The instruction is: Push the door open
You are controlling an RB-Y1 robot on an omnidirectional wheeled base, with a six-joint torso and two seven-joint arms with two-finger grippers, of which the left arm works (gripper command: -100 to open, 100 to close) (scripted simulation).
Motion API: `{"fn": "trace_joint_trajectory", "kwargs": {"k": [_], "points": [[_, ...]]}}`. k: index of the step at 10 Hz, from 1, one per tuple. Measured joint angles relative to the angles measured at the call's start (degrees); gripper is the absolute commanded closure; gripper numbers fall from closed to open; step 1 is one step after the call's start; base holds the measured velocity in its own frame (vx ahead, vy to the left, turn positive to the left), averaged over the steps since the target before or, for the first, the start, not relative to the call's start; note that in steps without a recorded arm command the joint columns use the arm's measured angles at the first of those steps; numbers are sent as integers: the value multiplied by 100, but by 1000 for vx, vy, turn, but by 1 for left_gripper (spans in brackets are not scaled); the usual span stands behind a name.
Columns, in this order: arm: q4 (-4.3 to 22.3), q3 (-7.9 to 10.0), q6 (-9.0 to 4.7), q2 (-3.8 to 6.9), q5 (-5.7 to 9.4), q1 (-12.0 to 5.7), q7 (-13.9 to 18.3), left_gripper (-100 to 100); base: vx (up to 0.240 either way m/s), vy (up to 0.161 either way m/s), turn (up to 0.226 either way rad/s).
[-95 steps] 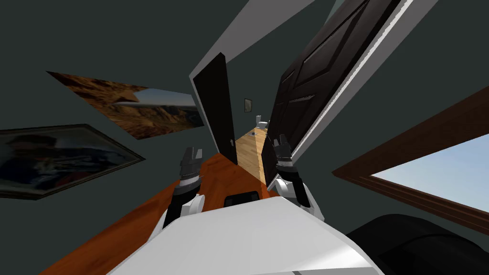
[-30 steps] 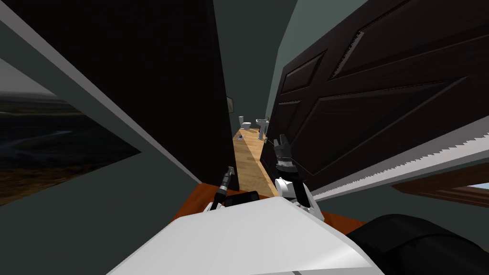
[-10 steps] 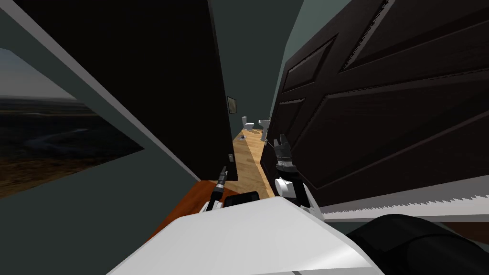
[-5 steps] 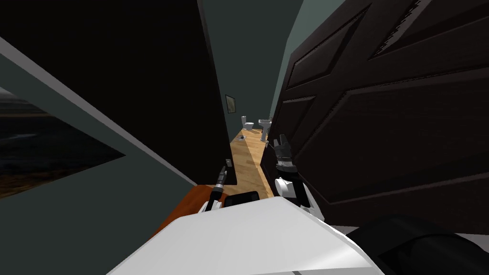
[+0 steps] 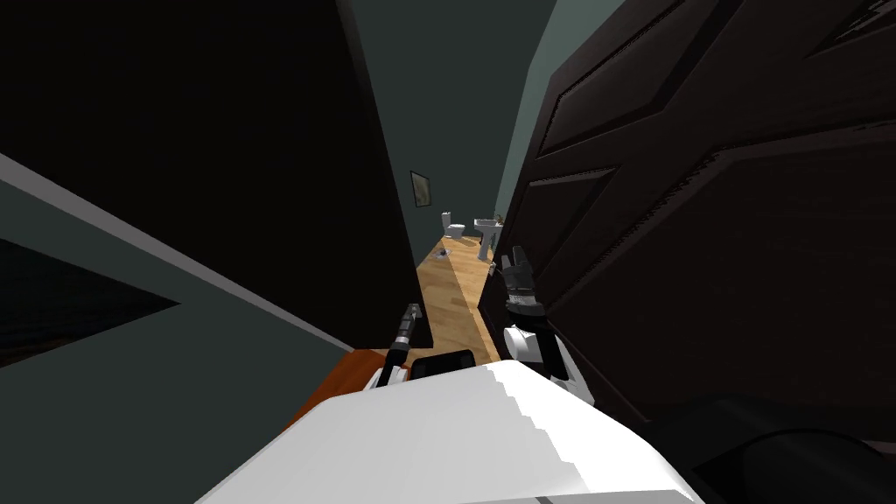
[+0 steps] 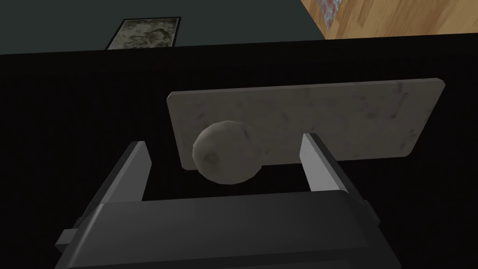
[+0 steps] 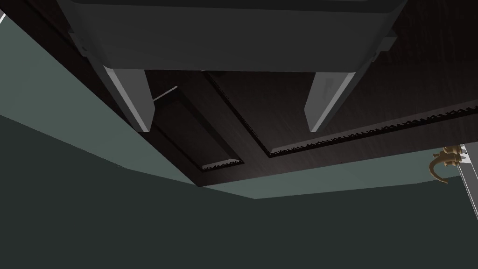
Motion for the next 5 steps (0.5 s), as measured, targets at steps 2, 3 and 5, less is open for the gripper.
{"fn": "trace_joint_trajectory", "kwargs": {"k": [2,3,5], "points": [[0,2,13,3,0,-11,0,100,-22,8,-10],[2,-1,18,2,-2,-10,-2,100,-11,3,2],[12,-6,25,1,-4,2,-3,100,-4,0,1]]}}
